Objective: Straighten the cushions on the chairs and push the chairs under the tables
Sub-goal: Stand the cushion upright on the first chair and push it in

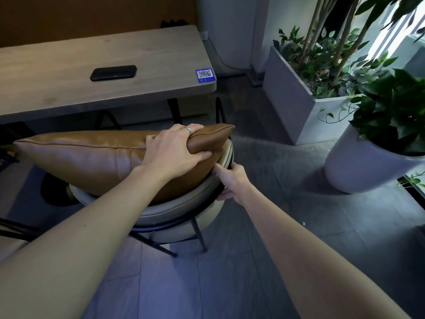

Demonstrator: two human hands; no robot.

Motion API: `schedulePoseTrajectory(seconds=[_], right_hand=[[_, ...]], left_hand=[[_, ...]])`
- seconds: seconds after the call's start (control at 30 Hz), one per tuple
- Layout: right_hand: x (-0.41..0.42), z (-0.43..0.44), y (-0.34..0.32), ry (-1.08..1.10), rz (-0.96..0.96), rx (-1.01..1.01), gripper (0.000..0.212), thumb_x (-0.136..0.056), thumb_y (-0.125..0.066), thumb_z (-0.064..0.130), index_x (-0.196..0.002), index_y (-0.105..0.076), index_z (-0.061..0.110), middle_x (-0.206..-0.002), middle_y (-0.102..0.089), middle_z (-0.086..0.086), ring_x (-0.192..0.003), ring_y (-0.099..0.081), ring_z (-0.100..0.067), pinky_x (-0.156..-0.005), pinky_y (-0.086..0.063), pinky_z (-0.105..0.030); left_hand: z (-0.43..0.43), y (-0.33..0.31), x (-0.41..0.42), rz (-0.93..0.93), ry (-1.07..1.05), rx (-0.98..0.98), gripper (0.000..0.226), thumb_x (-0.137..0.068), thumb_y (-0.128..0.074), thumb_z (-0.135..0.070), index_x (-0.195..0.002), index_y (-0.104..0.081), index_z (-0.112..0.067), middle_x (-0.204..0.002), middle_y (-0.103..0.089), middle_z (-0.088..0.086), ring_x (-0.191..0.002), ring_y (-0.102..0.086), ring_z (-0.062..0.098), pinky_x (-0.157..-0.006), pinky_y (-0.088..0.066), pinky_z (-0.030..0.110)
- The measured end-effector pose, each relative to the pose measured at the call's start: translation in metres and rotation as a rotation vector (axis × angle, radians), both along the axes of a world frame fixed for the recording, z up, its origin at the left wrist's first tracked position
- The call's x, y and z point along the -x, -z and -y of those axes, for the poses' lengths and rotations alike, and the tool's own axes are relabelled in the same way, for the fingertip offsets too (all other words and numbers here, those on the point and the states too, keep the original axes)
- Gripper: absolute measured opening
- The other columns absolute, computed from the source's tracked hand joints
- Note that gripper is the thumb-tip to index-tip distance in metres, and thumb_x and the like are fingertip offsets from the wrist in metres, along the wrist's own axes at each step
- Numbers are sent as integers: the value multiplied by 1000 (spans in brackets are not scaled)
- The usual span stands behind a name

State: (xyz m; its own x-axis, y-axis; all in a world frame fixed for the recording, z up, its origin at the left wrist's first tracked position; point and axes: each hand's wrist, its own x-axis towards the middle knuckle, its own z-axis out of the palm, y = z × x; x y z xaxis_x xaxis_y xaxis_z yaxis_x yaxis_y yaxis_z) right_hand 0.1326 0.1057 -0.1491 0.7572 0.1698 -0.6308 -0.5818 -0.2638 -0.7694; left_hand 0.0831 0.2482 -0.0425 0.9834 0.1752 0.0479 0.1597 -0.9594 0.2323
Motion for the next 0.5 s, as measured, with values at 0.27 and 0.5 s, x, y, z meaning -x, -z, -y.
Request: schedulePoseTrajectory(seconds=[0.27,0.5], right_hand=[[-4,3,-3,-30,-38,-30,111,-78,-80,38,-167,-15,28,-140,-62,-19,-94,-75,-44,-63,-67,-52],[-10,3,-4,-35,-57,-32,100,-75,-78,29,-163,-30,27,-138,-61,-21,-82,-75,-42,-56,-66,-47]], left_hand=[[8,0,5,7,-70,-4,66,-91,-58,-65,-150,-41,-43,-138,-59,2,-123,-56,32,-103,-38,52],[2,5,-2,35,-55,-32,69,-88,-58,-69,-150,-41,-43,-144,-56,1,-129,-52,32,-104,-35,51]])
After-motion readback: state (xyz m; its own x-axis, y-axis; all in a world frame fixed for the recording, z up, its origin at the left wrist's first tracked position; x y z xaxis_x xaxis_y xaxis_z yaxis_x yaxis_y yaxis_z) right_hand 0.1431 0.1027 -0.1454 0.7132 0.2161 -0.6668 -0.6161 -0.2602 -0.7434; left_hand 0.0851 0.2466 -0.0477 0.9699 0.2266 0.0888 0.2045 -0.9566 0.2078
